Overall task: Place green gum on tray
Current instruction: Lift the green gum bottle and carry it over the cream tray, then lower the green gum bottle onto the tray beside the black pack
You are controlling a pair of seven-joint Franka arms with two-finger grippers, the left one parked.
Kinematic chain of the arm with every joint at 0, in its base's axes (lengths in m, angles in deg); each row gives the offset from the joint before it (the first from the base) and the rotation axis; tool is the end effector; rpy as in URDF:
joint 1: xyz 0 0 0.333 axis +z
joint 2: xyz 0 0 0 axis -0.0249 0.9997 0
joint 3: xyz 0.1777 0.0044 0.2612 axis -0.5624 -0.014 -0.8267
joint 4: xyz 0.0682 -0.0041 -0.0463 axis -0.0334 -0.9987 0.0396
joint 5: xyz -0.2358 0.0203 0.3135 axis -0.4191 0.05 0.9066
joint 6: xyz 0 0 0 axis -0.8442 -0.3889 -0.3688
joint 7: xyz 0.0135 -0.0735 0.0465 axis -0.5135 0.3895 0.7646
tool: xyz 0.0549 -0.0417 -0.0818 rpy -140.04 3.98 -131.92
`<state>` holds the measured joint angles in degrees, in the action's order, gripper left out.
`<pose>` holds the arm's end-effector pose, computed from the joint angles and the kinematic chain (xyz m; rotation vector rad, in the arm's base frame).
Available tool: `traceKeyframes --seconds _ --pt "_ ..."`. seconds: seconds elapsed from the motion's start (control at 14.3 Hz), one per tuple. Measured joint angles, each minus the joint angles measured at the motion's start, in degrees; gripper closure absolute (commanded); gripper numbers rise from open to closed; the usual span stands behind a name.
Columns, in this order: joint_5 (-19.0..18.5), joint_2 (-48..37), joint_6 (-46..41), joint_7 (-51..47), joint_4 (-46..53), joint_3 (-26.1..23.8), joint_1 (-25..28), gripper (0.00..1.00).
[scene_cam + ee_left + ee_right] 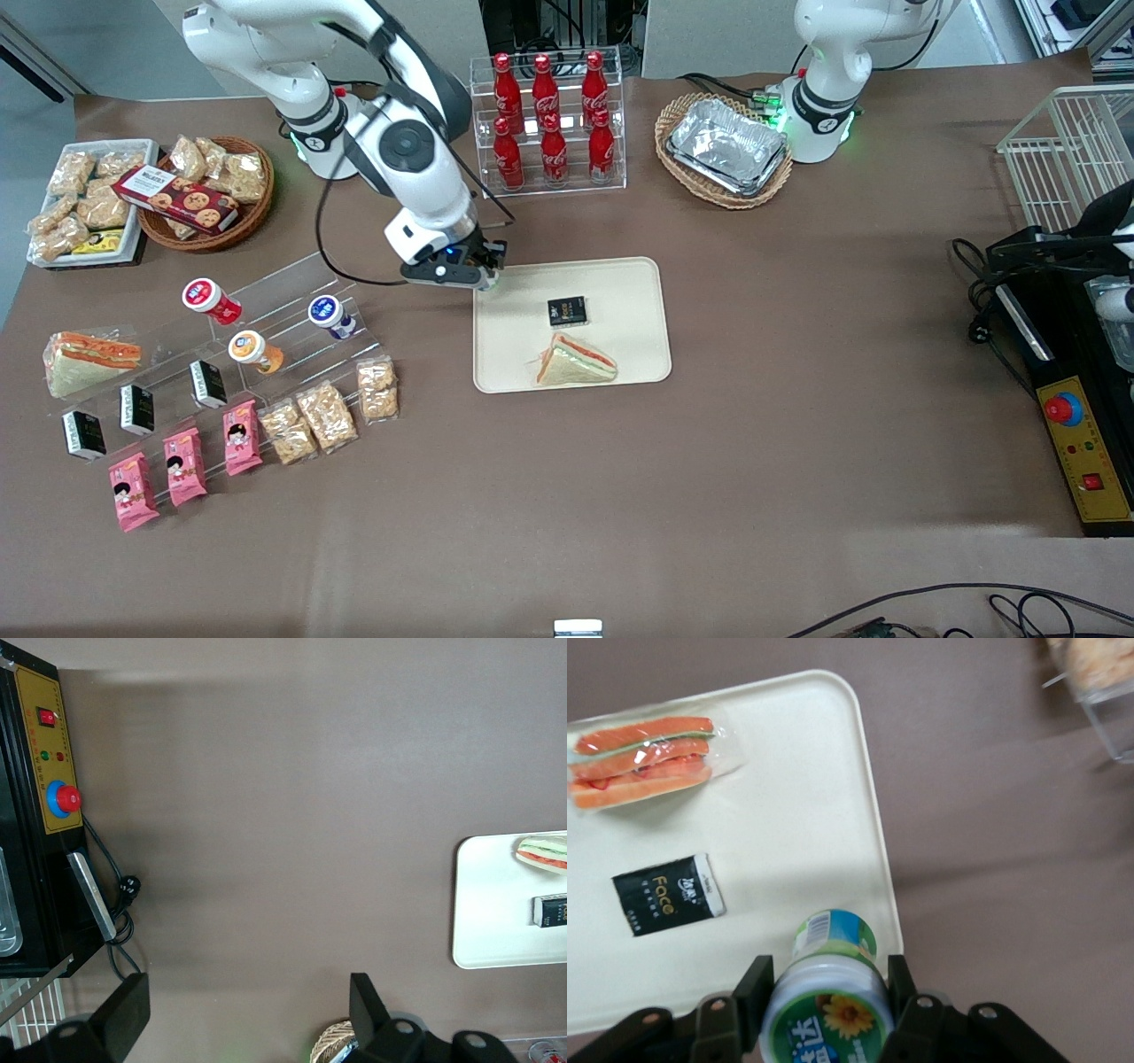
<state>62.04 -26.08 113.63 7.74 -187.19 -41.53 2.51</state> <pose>0.4056 0.3545 0.3209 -3.0950 0.2548 0.0201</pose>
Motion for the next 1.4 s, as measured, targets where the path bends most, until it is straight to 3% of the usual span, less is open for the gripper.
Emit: traceKeyframes --seconds 0.49,0.56,0.63,1.12,1.26,1.33,1.4 --pt "-20.24 13.10 9.12 -18.44 -0.09 0.01 2.65 0.70" --pt "-21.78 14.30 9.82 -19.71 -0.01 0.03 2.63 0.48" --pt "-22.09 14.56 10.02 -20.00 0.33 0.02 2.57 0.00" --pt "-22.39 15.03 10.05 -20.33 0.68 0.02 2.57 0.00" --pt "-22.39 12.86 6.64 -19.60 1.65 -0.10 1.83 0.00" --pt "-20.38 11.16 3.43 -17.73 2.54 -0.55 1.29 0.00" --pt "-16.11 9.08 0.03 -14.56 3.87 -1.02 0.94 0.00"
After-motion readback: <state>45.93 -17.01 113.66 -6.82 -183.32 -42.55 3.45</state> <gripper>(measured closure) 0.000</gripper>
